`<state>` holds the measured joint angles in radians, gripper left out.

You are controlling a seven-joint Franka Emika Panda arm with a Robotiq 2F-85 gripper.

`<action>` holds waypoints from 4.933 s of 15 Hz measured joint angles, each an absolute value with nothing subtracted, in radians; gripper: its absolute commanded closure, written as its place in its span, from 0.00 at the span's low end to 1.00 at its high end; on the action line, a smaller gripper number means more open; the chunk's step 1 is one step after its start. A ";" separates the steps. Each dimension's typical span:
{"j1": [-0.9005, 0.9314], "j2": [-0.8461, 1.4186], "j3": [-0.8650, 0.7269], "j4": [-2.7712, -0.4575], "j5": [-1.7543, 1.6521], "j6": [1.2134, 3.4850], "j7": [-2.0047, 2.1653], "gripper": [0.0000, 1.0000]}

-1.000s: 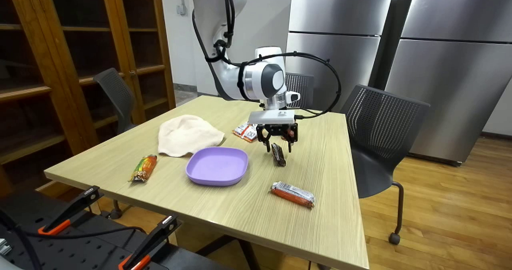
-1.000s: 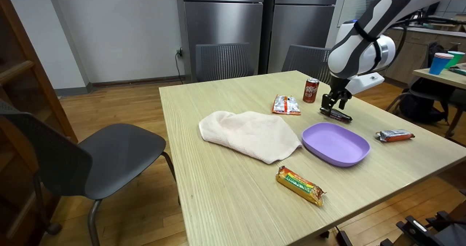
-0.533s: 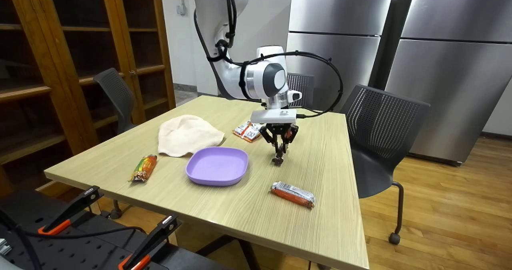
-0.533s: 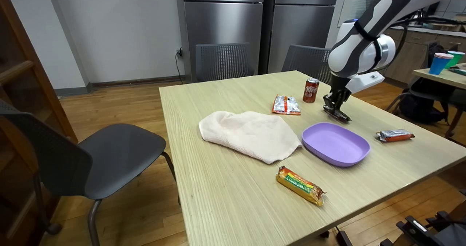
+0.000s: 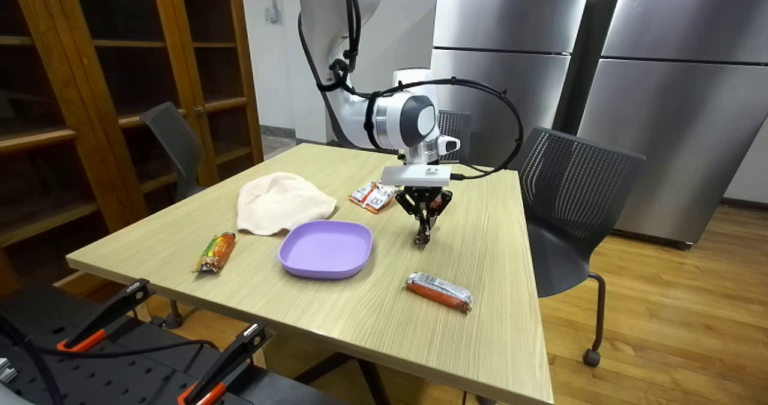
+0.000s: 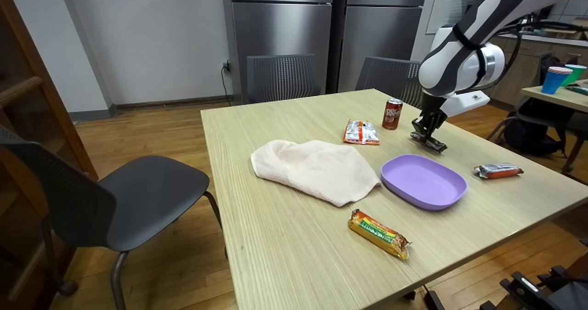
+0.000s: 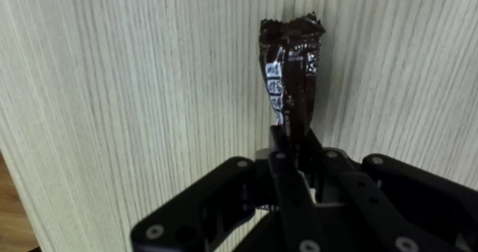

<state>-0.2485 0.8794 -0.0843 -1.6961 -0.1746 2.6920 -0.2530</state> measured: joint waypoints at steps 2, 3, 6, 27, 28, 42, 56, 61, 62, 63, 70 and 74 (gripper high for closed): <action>-0.248 0.869 -0.084 -1.699 -0.175 2.699 -0.253 0.97; -0.247 0.861 -0.084 -1.703 -0.175 2.705 -0.253 0.97; -0.238 0.822 -0.085 -1.736 -0.176 2.726 -0.253 0.97; 0.099 0.538 -0.264 -2.227 -0.295 2.853 -0.043 0.97; 0.105 0.537 -0.265 -2.234 -0.298 2.853 -0.043 0.97; 0.121 0.534 -0.265 -2.315 -0.395 2.860 -0.043 0.97; 0.120 0.521 -0.307 -2.311 -0.395 2.860 -0.038 0.00; 0.107 0.520 -0.351 -2.302 -0.392 2.859 -0.006 0.00; 0.101 0.520 -0.357 -2.300 -0.391 2.859 0.000 0.00; 0.094 0.520 -0.364 -2.298 -0.391 2.859 0.004 0.00; 0.021 0.522 -0.380 -2.290 -0.365 2.853 0.012 0.00; -0.026 0.535 -0.380 -2.271 -0.304 2.820 0.015 0.00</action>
